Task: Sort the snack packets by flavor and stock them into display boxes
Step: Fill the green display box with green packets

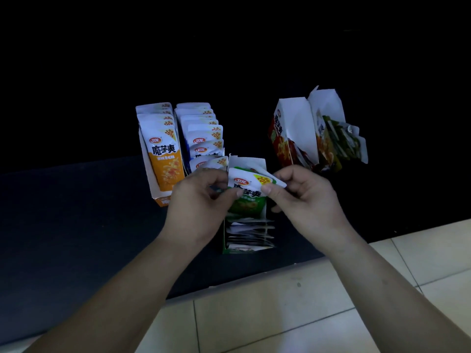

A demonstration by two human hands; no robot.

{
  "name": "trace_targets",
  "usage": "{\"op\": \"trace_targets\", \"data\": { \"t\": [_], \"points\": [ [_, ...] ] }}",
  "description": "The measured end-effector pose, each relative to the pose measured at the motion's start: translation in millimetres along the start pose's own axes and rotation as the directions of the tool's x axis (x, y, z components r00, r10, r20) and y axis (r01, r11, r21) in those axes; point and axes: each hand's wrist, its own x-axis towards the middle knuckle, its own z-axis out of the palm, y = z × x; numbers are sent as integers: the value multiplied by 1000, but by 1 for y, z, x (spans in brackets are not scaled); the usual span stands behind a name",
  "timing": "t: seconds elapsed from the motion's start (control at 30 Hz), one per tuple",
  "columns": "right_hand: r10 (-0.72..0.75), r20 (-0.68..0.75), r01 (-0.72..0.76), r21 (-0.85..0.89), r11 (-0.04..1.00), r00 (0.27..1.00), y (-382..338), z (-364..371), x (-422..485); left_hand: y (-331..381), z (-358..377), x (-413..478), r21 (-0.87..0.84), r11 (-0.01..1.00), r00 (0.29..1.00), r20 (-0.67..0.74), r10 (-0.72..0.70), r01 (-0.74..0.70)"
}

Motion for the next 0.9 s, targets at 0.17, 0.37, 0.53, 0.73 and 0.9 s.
{"op": "trace_targets", "data": {
  "t": [0.17, 0.37, 0.53, 0.73, 0.9],
  "points": [
    [27, 12, -26, -16, 1000, 1000, 5, -7, 1, -6, -2, -1, -137, 985, 993, -26, -112, 108],
    [5, -126, -11, -47, 999, 992, 13, -3, 9, -7, -21, -16, -143, 990, 980, 199, 16, 13],
    [-24, -64, 22, -36, 999, 998, 3, 4, 17, 1, -29, -19, -103, 987, 919, 387, -71, 120],
    [-14, 4, 14, -21, 1000, 1000, 6, 1, 10, 12, -19, -7, -168, 973, 982, 131, -139, 160],
    [-20, -1, 20, 25, 999, 1000, 2, -2, 4, 21, -8, -4, -249, 941, 972, 112, -206, 229]
  ]
}}
